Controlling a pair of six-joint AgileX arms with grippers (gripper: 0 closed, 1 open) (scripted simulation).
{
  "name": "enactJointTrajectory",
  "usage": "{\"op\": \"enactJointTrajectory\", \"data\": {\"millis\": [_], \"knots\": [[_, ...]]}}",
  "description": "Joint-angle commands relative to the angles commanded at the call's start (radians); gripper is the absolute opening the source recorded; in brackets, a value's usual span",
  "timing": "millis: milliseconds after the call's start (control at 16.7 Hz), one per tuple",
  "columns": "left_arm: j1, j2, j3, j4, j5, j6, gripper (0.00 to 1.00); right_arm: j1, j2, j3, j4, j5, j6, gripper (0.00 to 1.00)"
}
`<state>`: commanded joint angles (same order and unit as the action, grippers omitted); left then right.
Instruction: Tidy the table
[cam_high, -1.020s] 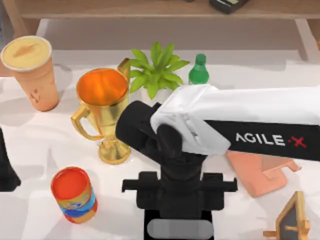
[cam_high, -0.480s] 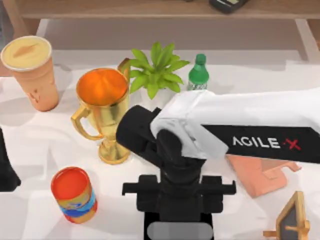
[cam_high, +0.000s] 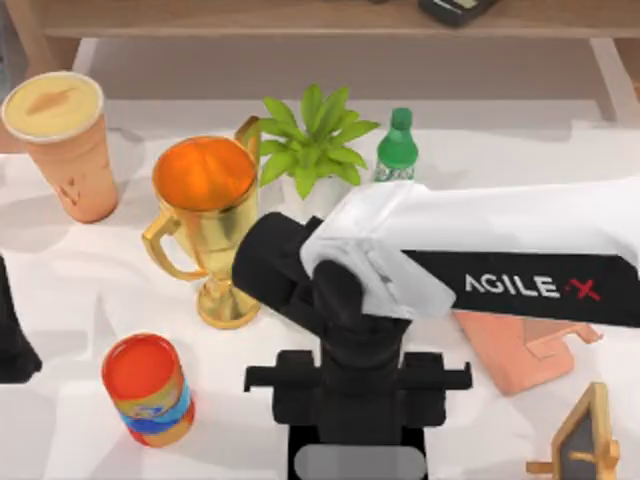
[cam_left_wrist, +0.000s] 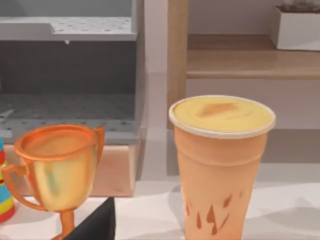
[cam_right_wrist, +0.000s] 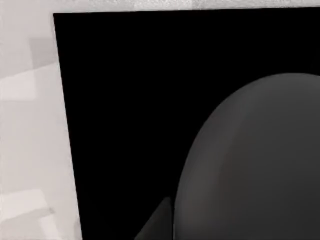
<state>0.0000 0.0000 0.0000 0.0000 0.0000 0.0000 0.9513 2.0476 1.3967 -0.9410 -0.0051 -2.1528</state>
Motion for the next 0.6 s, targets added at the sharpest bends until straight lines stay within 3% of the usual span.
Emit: {"op": "enactJointTrajectory", "data": {"millis": [420, 600], "knots": [[0.000, 0.000, 0.000, 0.000, 0.000, 0.000, 1.00, 0.000, 0.000, 0.000, 0.000, 0.000, 0.000, 0.98], [0.000, 0.000, 0.000, 0.000, 0.000, 0.000, 1.00, 0.000, 0.000, 0.000, 0.000, 0.000, 0.000, 1.00]]}}
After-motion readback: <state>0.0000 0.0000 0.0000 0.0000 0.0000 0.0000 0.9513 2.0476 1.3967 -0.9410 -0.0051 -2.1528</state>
